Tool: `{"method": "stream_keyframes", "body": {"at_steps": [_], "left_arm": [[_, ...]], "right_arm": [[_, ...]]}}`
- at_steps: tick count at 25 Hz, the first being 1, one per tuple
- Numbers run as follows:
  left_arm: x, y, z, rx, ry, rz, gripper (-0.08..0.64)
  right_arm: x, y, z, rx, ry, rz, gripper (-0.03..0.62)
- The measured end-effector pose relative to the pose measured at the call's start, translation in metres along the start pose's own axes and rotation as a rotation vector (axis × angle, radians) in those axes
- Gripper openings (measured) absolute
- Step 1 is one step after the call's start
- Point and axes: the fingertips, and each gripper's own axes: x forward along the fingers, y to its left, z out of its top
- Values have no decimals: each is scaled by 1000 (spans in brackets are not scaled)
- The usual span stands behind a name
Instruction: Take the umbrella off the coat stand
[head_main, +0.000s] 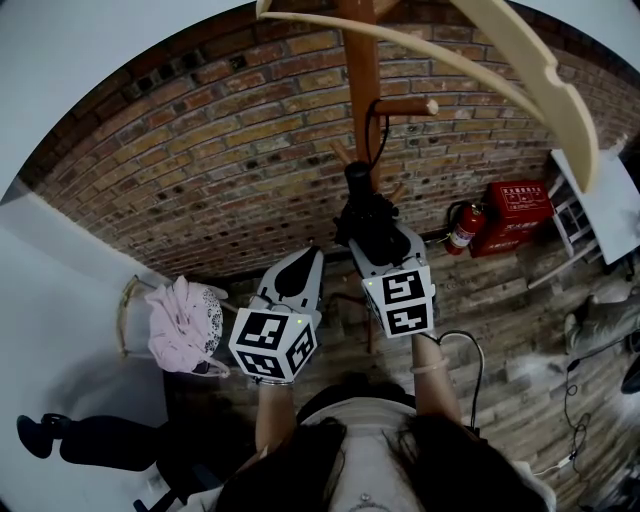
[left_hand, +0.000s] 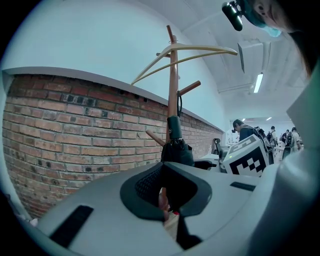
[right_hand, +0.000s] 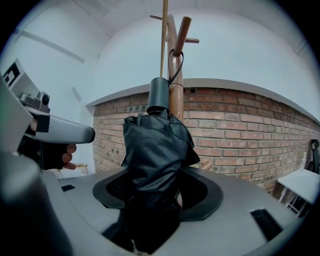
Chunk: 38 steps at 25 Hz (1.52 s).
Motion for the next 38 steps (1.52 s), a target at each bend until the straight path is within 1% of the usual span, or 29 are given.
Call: {"method": "stream_keyframes", "body": {"at_steps": [8,15,38], "left_arm": [[-5,-4,4,-7,-11,15,9],[-7,-8,8,-18,-21,28,9],[-24,-37,14,-30,-50,32,9]], "right_arm": [[-8,-1,7,3,-24,18,279],[-17,-4,20,14,-65,32,278],[-63,-14,46,-2,-135,20,278]]}}
